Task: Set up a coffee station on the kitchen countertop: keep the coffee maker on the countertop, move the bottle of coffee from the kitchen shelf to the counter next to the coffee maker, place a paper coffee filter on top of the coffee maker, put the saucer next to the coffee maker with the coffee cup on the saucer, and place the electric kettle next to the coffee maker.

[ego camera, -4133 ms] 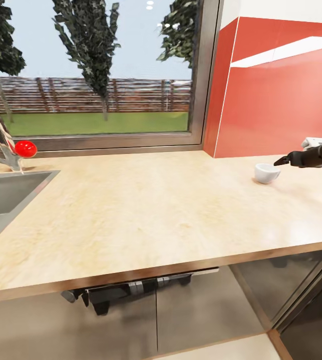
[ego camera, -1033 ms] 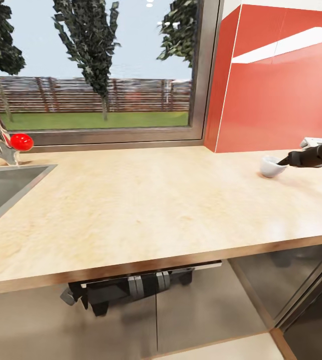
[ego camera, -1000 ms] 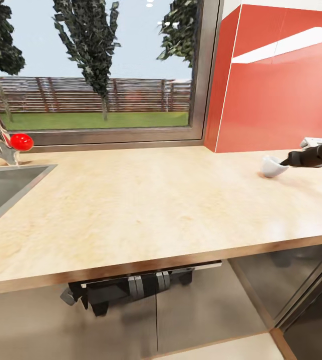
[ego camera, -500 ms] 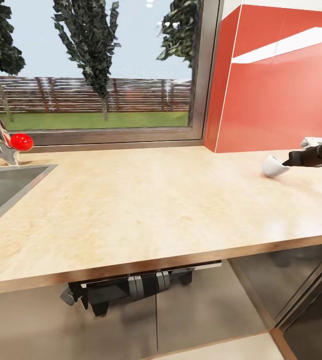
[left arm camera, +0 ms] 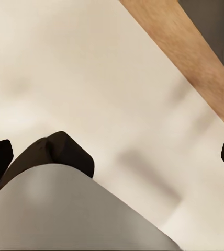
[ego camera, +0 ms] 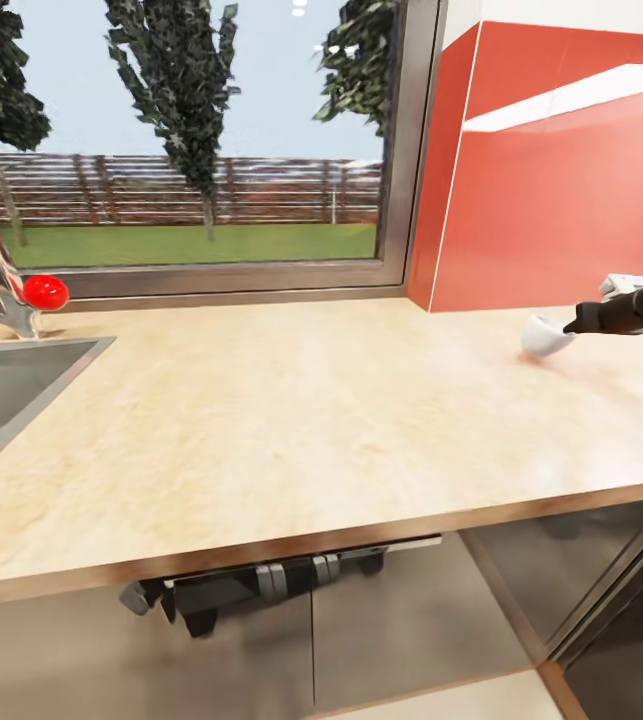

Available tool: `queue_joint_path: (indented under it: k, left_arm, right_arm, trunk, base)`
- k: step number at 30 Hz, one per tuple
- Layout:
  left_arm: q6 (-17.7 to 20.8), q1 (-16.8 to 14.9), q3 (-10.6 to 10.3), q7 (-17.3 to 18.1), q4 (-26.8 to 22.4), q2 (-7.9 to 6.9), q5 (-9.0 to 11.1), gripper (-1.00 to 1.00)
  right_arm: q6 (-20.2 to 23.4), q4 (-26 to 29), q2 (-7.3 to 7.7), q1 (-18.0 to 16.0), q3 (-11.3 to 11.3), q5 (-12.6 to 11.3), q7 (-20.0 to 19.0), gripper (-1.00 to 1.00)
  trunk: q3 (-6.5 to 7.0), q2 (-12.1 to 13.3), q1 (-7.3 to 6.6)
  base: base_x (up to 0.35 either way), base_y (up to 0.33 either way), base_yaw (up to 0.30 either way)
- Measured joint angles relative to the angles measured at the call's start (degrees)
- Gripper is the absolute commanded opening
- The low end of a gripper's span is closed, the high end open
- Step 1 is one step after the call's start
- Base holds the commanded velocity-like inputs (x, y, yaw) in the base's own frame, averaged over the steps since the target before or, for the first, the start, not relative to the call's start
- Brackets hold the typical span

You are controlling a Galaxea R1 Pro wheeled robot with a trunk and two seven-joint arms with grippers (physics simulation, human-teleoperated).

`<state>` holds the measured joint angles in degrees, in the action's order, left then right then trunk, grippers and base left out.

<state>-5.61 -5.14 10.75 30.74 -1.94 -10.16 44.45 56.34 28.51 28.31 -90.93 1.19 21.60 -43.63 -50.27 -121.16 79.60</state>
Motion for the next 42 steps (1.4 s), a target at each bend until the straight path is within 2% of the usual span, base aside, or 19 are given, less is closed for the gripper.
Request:
queue_joint_path:
  k: [9,13,15,18,20,22,24,25,27,30,34,39,40,41,42]
  left_arm:
    - [0.0,0.0,-0.03,0.03,0.0,0.05,0.0,1.0]
    - [0.0,0.0,-0.13,0.05,0.0,0.06,0.0,1.0]
    - [0.0,0.0,-0.18,0.05,0.0,0.06,0.0,1.0]
    - [0.0,-0.01,-0.15,0.03,0.01,0.06,0.0,1.0]
    - [0.0,0.0,-0.14,0.01,0.0,0.06,0.0,1.0]
    - [0.0,0.0,-0.13,-0.02,0.0,0.06,0.0,1.0]
    - [0.0,0.0,-0.12,-0.02,0.0,0.06,0.0,1.0]
    - [0.0,0.0,-0.12,-0.02,0.0,0.06,0.0,1.0]
    - [0.0,0.0,-0.13,-0.03,0.0,0.06,0.0,1.0]
    - [0.0,0.0,-0.13,0.02,0.0,0.06,0.0,1.0]
    - [0.0,0.0,-0.13,0.05,0.0,0.06,0.0,1.0]
    - [0.0,0.0,-0.05,0.06,0.0,0.06,0.0,1.0]
    - [0.0,0.0,-0.05,0.04,0.0,0.06,0.0,1.0]
    - [0.0,0.0,-0.04,0.03,0.0,0.06,0.0,1.0]
    - [0.0,0.0,-0.04,0.04,0.0,0.06,0.0,1.0]
  right_arm:
    - [0.07,0.13,-0.03,0.0,-0.15,0.14,0.0,-1.0]
    - [0.09,0.63,-0.66,0.0,-0.35,0.29,0.45,-1.0]
    - [0.18,1.17,-1.54,0.0,-0.42,0.17,1.83,-1.0]
    - [0.44,4.15,-4.26,0.0,-0.48,0.48,4.59,-1.0]
    - [0.41,5.07,-4.98,0.0,-0.68,1.24,5.08,-1.0]
    - [0.5,7.32,-5.99,0.0,-2.29,2.41,5.6,-1.0]
    - [0.57,9.26,-6.33,0.0,-3.78,2.71,5.72,-1.0]
    - [0.56,9.96,-6.4,0.01,-4.48,2.89,5.76,-1.0]
    - [0.64,12.39,-6.56,0.01,-7.89,2.96,5.75,-1.0]
    - [0.7,14.39,-6.63,0.01,-10.1,3.04,5.69,-1.0]
    - [0.69,15.97,-6.66,0.02,-12.22,3.07,5.44,-1.0]
    - [0.63,16.23,-6.66,0.02,-12.61,2.91,5.0,-1.0]
    - [0.67,16.24,-6.66,0.02,-12.64,2.81,4.26,-1.0]
    - [0.84,16.26,-6.62,0.02,-12.67,2.51,0.39,-1.0]
    - [0.6,16.29,-6.6,0.02,-12.65,3.13,-0.2,-1.0]
  trunk:
    - [1.62,3.61,-1.98]
    - [2.33,5.21,-2.86]
    - [2.69,6.02,-3.29]
    - [3.23,7.22,-3.95]
    - [3.59,8.02,-4.39]
    - [3.95,8.82,-4.83]
    - [4.31,9.62,-5.27]
    - [4.49,10.03,-5.49]
    - [4.5,10.04,-5.5]
    - [4.5,10.04,-5.5]
    - [4.49,10.04,-5.5]
    - [4.49,10.04,-5.5]
    - [4.49,10.04,-5.5]
    - [4.49,10.04,-5.5]
    - [4.49,10.04,-5.49]
  base:
    - [0.0,0.0,0.0]
    - [0.0,0.0,0.0]
    - [0.0,0.0,0.0]
    - [0.0,0.0,0.0]
    - [0.0,0.0,0.0]
    - [0.0,0.0,0.0]
    - [0.0,0.0,0.0]
    - [0.0,0.0,0.0]
    - [0.0,0.0,0.0]
    - [0.0,0.0,0.0]
    - [0.0,0.0,0.0]
    - [0.0,0.0,0.0]
    - [-0.007,0.0,0.0]
    - [-0.051,0.0,0.0]
    - [-0.127,0.0,0.0]
